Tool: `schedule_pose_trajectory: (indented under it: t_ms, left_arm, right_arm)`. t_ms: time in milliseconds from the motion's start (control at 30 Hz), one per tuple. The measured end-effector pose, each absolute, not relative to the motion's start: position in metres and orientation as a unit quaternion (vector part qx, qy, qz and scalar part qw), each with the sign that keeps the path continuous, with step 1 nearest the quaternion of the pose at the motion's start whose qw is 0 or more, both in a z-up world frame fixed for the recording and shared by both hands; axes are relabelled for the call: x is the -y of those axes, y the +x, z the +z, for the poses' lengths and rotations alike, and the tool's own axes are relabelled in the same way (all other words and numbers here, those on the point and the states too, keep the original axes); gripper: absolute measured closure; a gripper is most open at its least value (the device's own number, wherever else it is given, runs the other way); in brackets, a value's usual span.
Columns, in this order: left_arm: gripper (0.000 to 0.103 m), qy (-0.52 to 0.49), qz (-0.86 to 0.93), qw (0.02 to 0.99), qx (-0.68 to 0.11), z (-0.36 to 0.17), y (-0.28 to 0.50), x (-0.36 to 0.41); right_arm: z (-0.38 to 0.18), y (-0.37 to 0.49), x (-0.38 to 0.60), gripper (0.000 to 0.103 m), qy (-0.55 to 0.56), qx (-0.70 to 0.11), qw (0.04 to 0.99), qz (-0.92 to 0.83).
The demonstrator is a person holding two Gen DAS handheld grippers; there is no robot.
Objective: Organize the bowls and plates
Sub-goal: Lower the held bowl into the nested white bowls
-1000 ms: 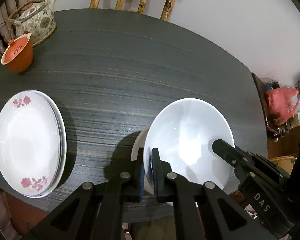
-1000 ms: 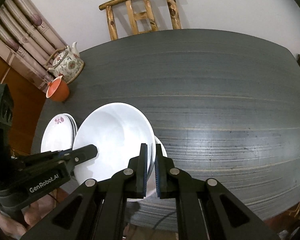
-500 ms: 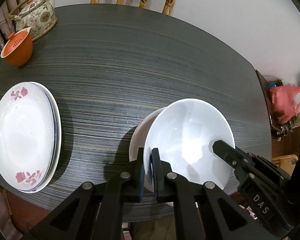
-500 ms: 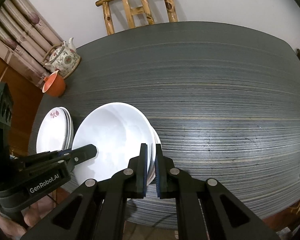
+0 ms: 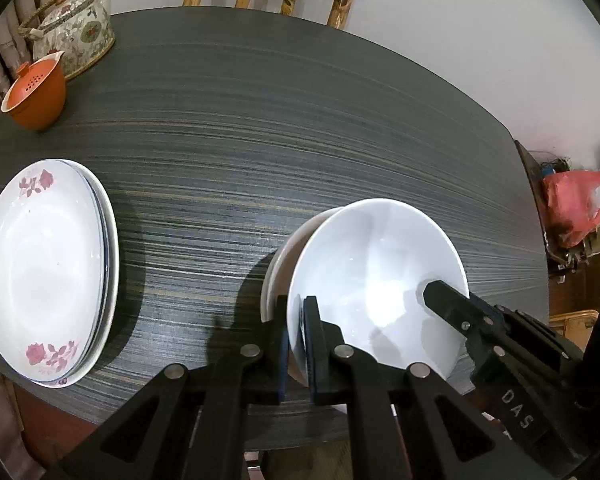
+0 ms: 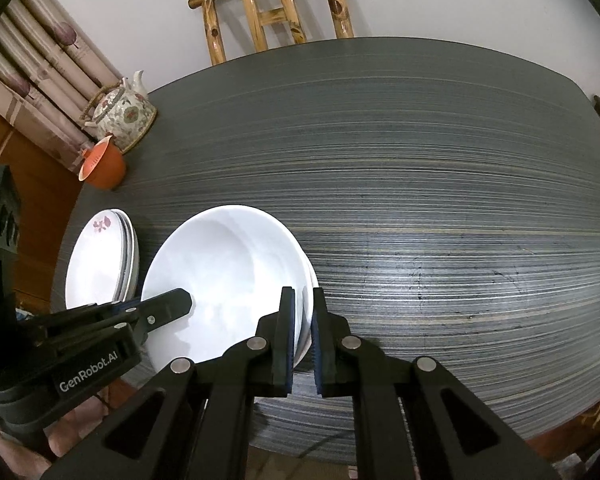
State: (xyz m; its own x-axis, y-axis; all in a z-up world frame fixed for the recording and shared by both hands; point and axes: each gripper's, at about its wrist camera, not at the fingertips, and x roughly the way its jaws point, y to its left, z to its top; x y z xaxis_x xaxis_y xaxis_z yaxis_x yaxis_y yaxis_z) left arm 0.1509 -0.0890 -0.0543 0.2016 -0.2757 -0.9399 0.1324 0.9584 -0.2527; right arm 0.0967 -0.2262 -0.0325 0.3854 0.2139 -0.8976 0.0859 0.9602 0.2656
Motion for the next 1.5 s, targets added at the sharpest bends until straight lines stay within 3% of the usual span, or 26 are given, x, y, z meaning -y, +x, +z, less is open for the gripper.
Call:
schedule_pose_trajectory:
  t_ms: [833,1500]
  left_arm:
    - [0.096,-0.042,-0.127,0.783,-0.607,-0.049,0.147,0.098]
    - [0.095,0.031,-0.119,0.804,-0.581,-0.036,0.143,0.114]
  right_arm:
    - [-0.041,0.094,0.221,0.088,0.134,-0.555,0.821,0.034]
    - [-0.040,0.091,0.228,0.085,0.151,-0.556,0.816,0.040]
